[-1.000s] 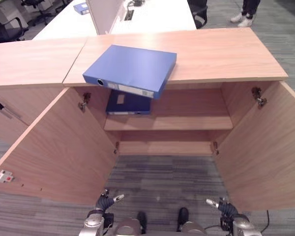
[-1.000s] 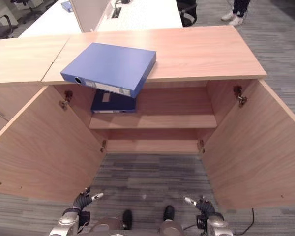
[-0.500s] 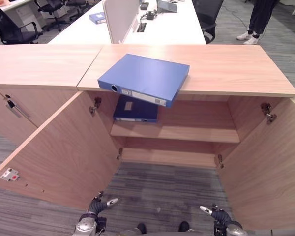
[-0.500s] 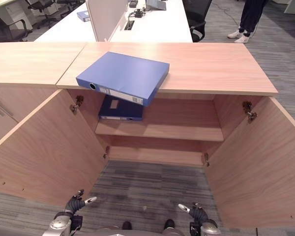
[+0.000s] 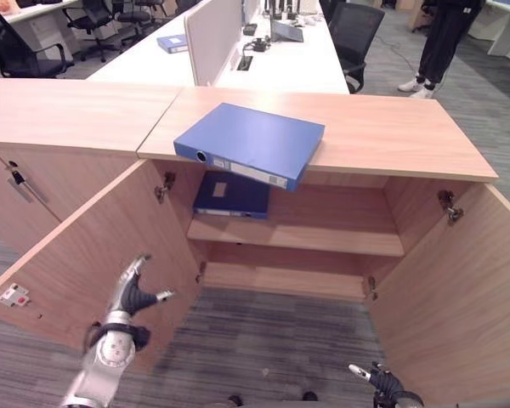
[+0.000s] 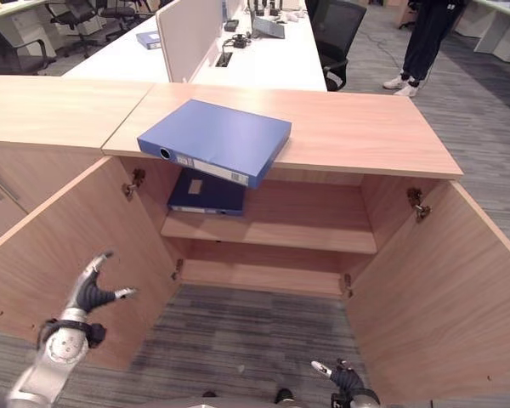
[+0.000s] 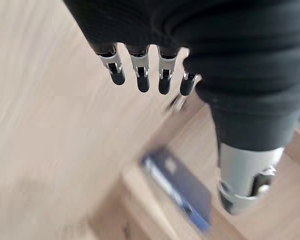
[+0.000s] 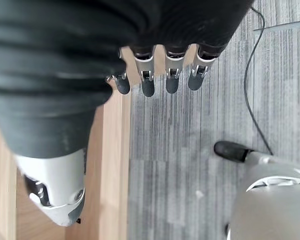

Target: Put the empty folder in the office cabinet

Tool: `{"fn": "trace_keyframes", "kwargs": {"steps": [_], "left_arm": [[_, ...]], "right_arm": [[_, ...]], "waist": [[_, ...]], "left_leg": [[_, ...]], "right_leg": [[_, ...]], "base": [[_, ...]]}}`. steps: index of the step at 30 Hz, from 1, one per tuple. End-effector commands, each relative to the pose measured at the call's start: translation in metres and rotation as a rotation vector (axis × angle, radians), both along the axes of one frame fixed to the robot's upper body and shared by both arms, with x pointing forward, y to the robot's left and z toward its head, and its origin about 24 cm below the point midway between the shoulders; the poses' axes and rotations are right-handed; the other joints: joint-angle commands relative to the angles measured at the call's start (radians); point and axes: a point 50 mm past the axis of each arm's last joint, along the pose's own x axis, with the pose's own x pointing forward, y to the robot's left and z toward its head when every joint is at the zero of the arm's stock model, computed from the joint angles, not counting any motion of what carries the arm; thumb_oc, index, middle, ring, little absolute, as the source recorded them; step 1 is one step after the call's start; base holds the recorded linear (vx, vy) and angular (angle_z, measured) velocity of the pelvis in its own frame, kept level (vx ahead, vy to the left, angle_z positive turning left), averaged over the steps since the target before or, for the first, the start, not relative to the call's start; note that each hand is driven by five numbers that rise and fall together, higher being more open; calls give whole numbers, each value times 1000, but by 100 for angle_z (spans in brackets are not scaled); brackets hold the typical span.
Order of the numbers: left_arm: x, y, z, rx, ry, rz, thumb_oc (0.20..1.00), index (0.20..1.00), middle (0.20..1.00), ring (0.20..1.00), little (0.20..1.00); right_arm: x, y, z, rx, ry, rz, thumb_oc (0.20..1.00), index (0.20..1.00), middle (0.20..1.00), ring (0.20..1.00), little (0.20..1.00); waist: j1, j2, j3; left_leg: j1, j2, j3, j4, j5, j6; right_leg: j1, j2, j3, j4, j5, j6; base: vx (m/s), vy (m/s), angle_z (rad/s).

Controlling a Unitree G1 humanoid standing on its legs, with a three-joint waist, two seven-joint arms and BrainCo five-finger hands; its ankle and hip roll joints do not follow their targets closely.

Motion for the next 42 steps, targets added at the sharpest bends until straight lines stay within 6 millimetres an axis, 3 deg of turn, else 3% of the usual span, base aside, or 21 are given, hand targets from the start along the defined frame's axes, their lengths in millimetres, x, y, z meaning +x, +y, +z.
{"fn": "trace_keyframes", "kwargs": {"steps": [1, 6, 15, 34, 42], "left_arm": [[28, 2, 43, 319, -194, -46, 1000, 1000, 1000, 1000, 1000], [53, -3, 91, 595, -338, -135, 1000, 1000, 1000, 1000, 1000], [86, -22, 145, 868, -455, -281, 1000, 1000, 1000, 1000, 1000], [147, -58, 193, 891, -537, -298, 1000, 1000, 1000, 1000, 1000], [154, -53, 204, 785, -568, -218, 1000, 1000, 1000, 1000, 1000]], "right_arm": [[31, -1, 11, -43, -102, 63, 1000, 1000, 1000, 1000, 1000], [26, 1, 9, -40, -81, 87, 1000, 1000, 1000, 1000, 1000], [21, -6, 8, -55, -54, 100, 1000, 1000, 1000, 1000, 1000], [12, -14, 5, -98, 4, 111, 1000, 1000, 1000, 1000, 1000], [6, -16, 4, -100, 19, 89, 1000, 1000, 1000, 1000, 1000]], "waist": [[1, 14, 30], [-26, 28, 24], [-77, 62, 17], [-161, 74, 16], [-180, 61, 10]], "left_leg": [[-6, 84, -14, 19, -42, -107], [2, 84, -2, 17, -46, -111], [13, 80, 21, 14, -48, -110], [7, 79, 91, 12, -52, -106], [18, 77, 110, 12, -59, -103]], "right_leg": [[66, -51, 6, 37, -132, 112], [66, -52, 14, 37, -133, 117], [58, -55, 33, 31, -124, 128], [18, -56, 82, 11, -99, 150], [16, -56, 101, 11, -95, 153]], "base": [[0, 0, 0], [-3, 4, -3], [-1, 16, -7], [-4, 18, -11], [13, 17, -11]]}}
